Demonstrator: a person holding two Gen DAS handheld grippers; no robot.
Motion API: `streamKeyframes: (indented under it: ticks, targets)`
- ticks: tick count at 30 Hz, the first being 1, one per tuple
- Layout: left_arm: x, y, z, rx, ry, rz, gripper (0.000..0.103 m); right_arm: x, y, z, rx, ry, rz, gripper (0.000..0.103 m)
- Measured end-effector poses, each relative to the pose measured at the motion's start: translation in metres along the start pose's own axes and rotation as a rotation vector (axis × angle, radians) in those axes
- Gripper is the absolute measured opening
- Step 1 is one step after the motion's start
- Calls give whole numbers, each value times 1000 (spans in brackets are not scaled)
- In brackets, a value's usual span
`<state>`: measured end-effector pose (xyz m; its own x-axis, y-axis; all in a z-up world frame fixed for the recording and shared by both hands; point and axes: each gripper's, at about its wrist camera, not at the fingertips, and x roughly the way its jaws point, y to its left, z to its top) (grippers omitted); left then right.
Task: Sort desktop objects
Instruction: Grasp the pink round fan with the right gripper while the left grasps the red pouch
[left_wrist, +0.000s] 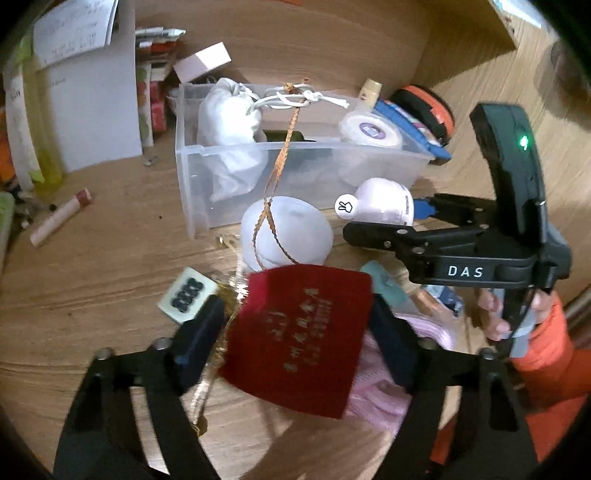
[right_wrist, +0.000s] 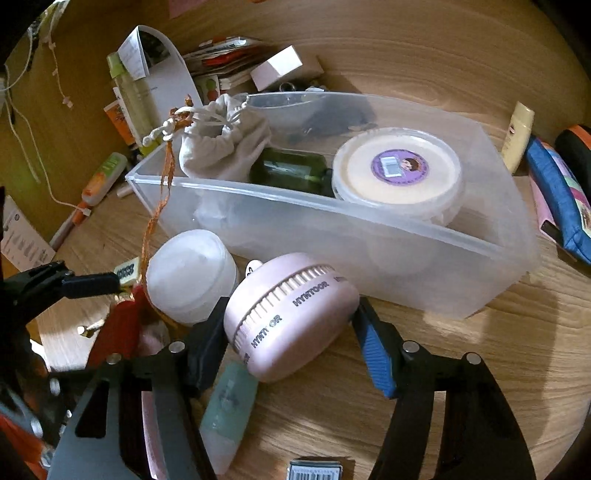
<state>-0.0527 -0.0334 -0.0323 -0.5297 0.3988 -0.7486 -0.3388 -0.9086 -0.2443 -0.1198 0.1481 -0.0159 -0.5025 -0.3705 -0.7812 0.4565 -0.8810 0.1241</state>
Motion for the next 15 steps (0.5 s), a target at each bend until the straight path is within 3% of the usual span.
streamKeyframes:
  ticks: [3, 5, 10, 15]
  targets:
    - [-4, 2, 0, -1, -9, -7, 57, -4, -4, -3, 7, -5, 4, 62]
    - [-7, 2, 2, 2, -10, -23, 42, -9, -6, -4, 15, -13, 5, 62]
    - [-13, -3, 7, 16, -36, 42, 21, -21, -10, -7, 26, -40, 3, 62]
    - [-26, -5, 11, 6, -76, 63, 11, -38, -12, -7, 26, -79, -1, 62]
